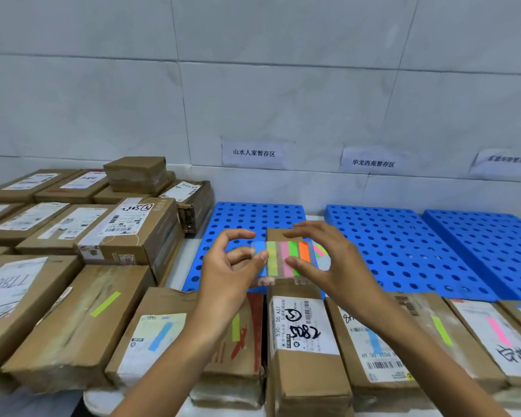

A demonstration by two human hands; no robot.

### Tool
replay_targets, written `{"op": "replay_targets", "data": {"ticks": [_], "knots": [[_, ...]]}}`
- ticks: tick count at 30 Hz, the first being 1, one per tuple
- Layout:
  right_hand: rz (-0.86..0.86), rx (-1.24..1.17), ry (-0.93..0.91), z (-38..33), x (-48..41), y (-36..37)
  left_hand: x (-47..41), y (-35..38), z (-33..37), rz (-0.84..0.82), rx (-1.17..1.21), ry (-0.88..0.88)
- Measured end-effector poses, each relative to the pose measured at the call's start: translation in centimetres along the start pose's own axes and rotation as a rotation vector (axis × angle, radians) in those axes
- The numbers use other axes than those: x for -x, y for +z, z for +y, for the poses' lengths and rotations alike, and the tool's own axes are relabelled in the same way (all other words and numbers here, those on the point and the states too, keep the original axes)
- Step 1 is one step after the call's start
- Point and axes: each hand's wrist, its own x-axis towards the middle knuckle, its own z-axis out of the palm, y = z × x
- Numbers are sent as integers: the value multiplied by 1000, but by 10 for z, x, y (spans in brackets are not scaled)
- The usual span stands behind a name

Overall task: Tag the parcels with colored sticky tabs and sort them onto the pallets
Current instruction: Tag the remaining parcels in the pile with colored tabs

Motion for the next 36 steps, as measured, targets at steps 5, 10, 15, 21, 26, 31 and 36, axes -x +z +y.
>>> {"op": "replay_targets", "data": {"ticks": [5,10,15,21,26,31,36], "knots": [[79,368,-205,4,7,9,5,-3,-10,21,-51,2],[131,406,-268,-2,14,14,13,-6,-7,34,-1,-13],[171,353,-289,-3,12,11,20,-4,-5,27,-55,-12],[175,291,-340,-10,9,11,21,-6,-8,24,-87,-16],[30,-67,-94,-21,15,2,18,-20,-16,71,-101,-35],[-158,-254,144,-16,21,-19,21,-49,-32,124,-196,-74],[-370,-4,236,-9,33,-15,29,-68,-55,68,-623,-103]]}}
